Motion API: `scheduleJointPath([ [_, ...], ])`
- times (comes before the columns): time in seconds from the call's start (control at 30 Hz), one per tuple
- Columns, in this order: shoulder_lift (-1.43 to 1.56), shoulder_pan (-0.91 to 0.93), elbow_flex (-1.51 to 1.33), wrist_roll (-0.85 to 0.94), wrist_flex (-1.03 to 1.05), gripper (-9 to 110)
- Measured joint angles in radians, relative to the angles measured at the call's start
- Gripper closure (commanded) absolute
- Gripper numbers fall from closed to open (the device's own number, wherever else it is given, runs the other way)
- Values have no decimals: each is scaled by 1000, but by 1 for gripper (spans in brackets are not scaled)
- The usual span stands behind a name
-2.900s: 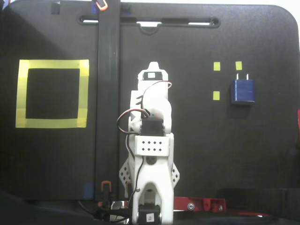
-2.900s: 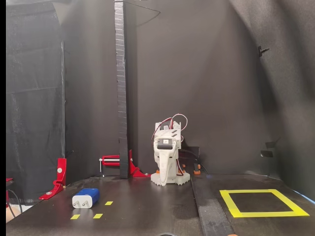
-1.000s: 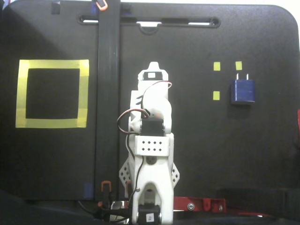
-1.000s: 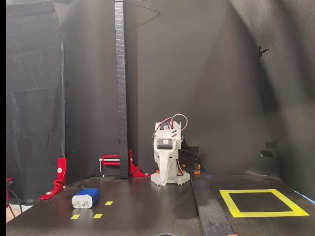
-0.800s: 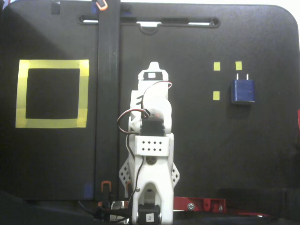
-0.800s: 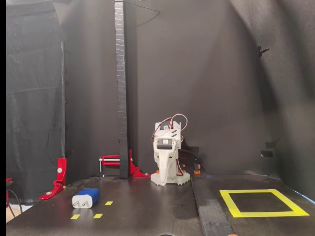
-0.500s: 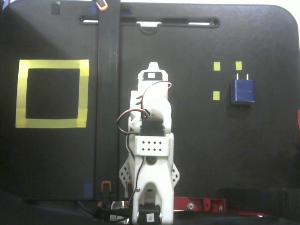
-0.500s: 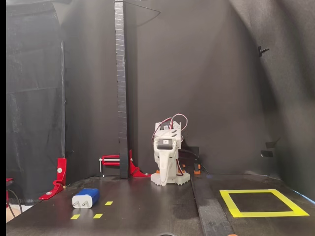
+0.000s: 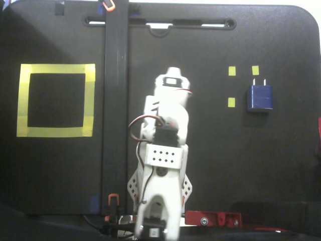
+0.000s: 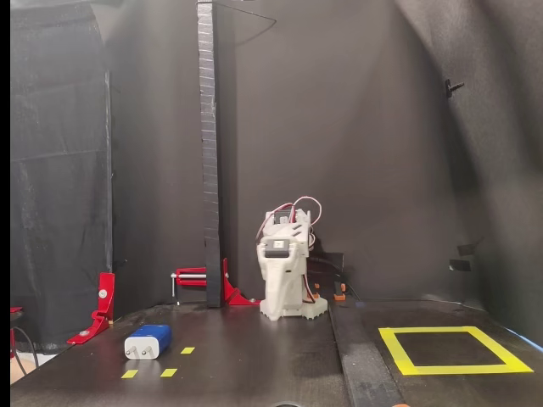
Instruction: Grasp the block and place it in the designated area.
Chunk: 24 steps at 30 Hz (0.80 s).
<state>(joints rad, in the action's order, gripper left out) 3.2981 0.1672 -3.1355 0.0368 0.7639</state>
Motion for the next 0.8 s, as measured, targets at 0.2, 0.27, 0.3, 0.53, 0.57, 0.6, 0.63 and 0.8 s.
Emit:
scheduleJointPath([
  [0.2, 0, 163, 0, -21, 0, 102],
  [0.27, 0, 218, 0, -38, 0, 102],
  [0.3, 0, 241, 0, -44, 0, 102],
  [0.53, -17, 383, 0, -52, -20, 102],
  [0.57, -18, 399, 0, -52, -20, 102],
  [0.6, -21, 422, 0, -52, -20, 102],
  [0.63, -21, 440, 0, -52, -20, 102],
  [0.8, -21, 511, 0, -52, -20, 102],
])
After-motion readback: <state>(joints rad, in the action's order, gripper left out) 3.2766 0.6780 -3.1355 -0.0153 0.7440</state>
